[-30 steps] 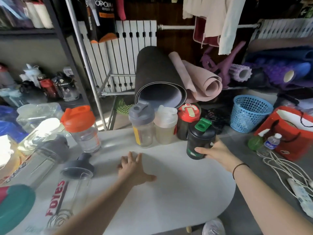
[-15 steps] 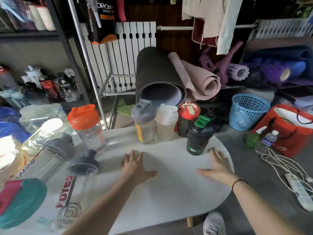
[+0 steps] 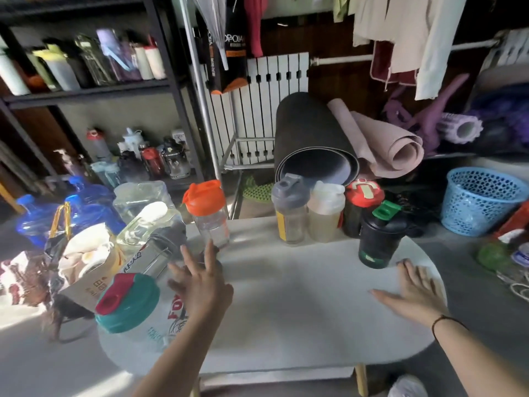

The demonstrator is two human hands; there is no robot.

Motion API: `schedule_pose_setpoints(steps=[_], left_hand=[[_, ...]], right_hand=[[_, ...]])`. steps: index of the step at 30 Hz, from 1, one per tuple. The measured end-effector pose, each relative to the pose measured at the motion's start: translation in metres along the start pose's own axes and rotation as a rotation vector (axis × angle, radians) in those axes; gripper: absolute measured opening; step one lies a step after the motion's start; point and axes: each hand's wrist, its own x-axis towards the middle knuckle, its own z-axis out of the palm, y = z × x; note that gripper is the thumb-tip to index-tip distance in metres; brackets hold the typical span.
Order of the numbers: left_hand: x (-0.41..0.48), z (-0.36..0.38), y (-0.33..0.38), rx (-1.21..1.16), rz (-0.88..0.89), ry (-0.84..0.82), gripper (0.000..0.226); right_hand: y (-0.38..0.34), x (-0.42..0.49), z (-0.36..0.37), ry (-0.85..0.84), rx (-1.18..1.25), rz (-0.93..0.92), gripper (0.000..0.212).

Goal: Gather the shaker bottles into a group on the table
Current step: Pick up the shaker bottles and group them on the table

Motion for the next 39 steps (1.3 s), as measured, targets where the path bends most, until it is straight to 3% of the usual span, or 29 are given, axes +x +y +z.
schedule_pose_setpoints(steps=[3, 8, 13, 18, 25, 32, 39], left_hand=[[0.003, 0.001, -0.019, -0.011, -0.066, -0.004, 0.104], [0.000, -0.005, -0.020, -0.134, 0.042, -0.086, 0.127], [-0.028, -0.018, 0.047, -0.672, 0.279, -0.077, 0.129], [-0.035, -0.009, 0.123, -1.018, 0.333, -0.194, 0.099], [-0.028, 0.029, 0.191, -1.095, 0.357, -0.191, 0.092], [-0.021, 0.048, 0.209, -1.012, 0.362, -0.027, 0.105], [-0.022, 0.053, 0.218, -1.001, 0.369, -0.013, 0.109]], right_hand=[[-0.003, -0.006, 0.000, 0.030, -0.059, -0.012, 0.106], [-0.006, -0.015, 0.001, 0.129, -0.111, -0.034, 0.100], [-0.005, -0.013, 0.003, 0.168, -0.083, -0.032, 0.113], [-0.001, -0.012, 0.004, 0.167, -0.048, -0.043, 0.114], [0.002, -0.007, 0.010, 0.192, -0.039, -0.059, 0.108], [0.003, -0.007, 0.013, 0.207, -0.045, -0.056, 0.109], [-0.001, -0.010, 0.007, 0.179, -0.073, -0.047, 0.104]])
